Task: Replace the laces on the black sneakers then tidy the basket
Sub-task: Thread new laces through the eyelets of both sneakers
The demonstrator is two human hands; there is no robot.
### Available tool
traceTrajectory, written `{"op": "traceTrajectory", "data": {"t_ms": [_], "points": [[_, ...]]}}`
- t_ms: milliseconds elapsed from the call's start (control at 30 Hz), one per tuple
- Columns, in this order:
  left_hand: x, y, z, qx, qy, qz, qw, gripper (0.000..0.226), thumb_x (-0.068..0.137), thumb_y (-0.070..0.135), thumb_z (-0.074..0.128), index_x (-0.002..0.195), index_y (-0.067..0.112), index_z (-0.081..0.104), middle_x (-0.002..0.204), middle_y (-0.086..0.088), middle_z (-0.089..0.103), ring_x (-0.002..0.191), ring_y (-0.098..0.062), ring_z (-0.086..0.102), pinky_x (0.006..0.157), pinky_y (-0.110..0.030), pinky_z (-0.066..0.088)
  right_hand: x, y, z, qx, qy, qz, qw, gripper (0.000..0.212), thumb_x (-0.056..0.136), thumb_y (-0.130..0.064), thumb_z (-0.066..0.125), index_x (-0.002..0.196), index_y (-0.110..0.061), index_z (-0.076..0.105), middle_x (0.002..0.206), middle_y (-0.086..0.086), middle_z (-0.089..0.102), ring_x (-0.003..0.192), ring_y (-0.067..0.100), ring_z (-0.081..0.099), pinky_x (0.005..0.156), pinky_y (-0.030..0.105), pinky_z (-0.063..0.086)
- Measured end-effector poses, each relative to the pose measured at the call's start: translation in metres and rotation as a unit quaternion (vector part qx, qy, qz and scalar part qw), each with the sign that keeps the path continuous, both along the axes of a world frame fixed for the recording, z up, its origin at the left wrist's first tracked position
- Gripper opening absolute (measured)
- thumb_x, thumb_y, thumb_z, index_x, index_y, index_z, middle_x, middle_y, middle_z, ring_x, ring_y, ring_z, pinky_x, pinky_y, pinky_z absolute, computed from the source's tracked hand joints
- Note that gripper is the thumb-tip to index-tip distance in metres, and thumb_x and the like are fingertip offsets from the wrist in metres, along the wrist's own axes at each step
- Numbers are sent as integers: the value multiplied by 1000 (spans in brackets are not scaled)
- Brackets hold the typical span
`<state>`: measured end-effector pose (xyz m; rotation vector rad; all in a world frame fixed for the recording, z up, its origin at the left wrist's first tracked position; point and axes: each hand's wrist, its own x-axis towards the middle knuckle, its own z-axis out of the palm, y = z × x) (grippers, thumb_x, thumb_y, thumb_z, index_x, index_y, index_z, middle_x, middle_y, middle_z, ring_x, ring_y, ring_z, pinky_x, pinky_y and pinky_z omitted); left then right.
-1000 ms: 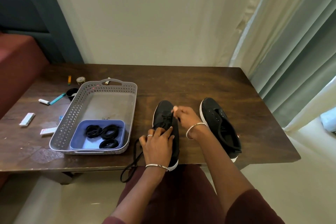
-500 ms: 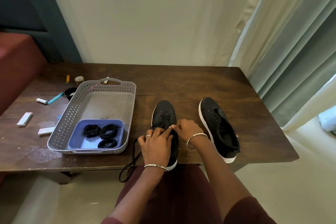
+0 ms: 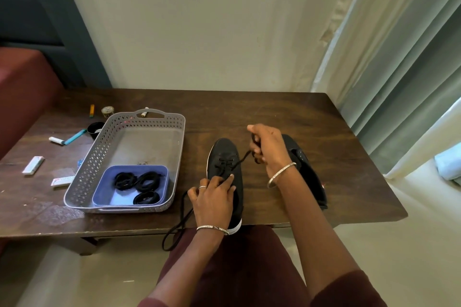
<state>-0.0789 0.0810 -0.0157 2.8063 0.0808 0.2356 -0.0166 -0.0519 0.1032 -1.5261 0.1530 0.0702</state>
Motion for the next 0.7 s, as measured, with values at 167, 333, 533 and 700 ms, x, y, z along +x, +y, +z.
{"op": "traceTrajectory", "data": {"t_ms": [167, 333, 533, 700], "points": [[0, 0, 3, -2, 19, -4, 1000, 38, 101, 47, 41, 139, 48, 48, 125, 18, 59, 114, -12, 47, 89, -36, 25, 1, 3, -47, -402, 74, 105, 906, 40, 90, -58, 59, 90, -18, 59, 84, -2, 65, 77, 16, 63, 63, 30, 44], [-1, 0, 3, -16, 12, 1, 1000, 36, 99, 44, 47, 134, 47, 54, 118, 16, 62, 109, -14, 50, 87, -37, 27, 3, 12, -69, -531, 102, 155, 827, 32, 98, -44, 53, 108, -14, 61, 111, 12, 67, 103, 35, 63, 83, 40, 48], [0, 1, -1, -19, -8, 4, 1000, 32, 95, 42, 57, 126, 44, 63, 109, 15, 66, 102, -15, 54, 83, -38, 27, 6, 9, -89, -494, 57, 146, 855, 8, 98, -30, 54, 105, -31, 50, 110, 8, 66, 100, 34, 63, 81, 40, 49], [-1, 1, 2, -11, 9, 2, 1000, 35, 99, 45, 48, 133, 47, 55, 118, 17, 62, 109, -13, 50, 86, -37, 25, 3, 10, -87, -528, 12, 122, 841, 6, 96, -25, 57, 90, -28, 56, 106, 0, 61, 104, 24, 60, 89, 44, 49]]}}
